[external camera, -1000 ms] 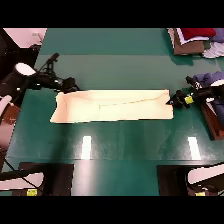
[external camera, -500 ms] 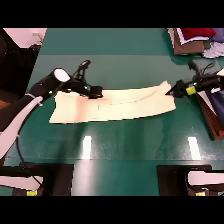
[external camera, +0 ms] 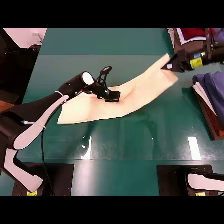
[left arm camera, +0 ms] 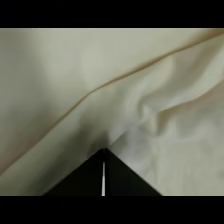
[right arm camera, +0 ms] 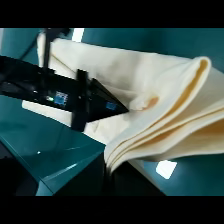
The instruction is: Fold the shirts.
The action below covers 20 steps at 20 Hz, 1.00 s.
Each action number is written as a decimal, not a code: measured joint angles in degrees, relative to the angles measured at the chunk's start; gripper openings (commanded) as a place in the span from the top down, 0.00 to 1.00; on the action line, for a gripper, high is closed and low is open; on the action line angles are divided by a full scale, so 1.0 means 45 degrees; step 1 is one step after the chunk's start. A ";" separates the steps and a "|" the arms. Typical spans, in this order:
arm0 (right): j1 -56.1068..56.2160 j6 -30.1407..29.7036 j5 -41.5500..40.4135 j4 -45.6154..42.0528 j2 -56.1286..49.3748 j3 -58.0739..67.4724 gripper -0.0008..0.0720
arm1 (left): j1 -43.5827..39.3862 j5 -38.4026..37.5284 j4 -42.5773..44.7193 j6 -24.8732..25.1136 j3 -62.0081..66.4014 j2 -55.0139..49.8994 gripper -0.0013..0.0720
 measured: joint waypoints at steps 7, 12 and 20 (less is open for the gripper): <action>0.2225 0.0189 0.0092 0.0471 -0.1384 0.2798 0.97 | -0.0189 0.0000 0.0102 -0.0092 0.0151 -0.0287 0.96; 0.3395 0.0073 -0.0024 0.0534 -0.2171 0.3866 0.97 | -0.0049 -0.0146 0.0976 -0.0180 0.0160 0.0452 0.96; 0.5571 -0.0869 -0.2463 0.0631 -0.2696 0.3415 0.97 | 0.3385 -0.1579 0.3725 -0.0209 0.0160 0.4158 0.96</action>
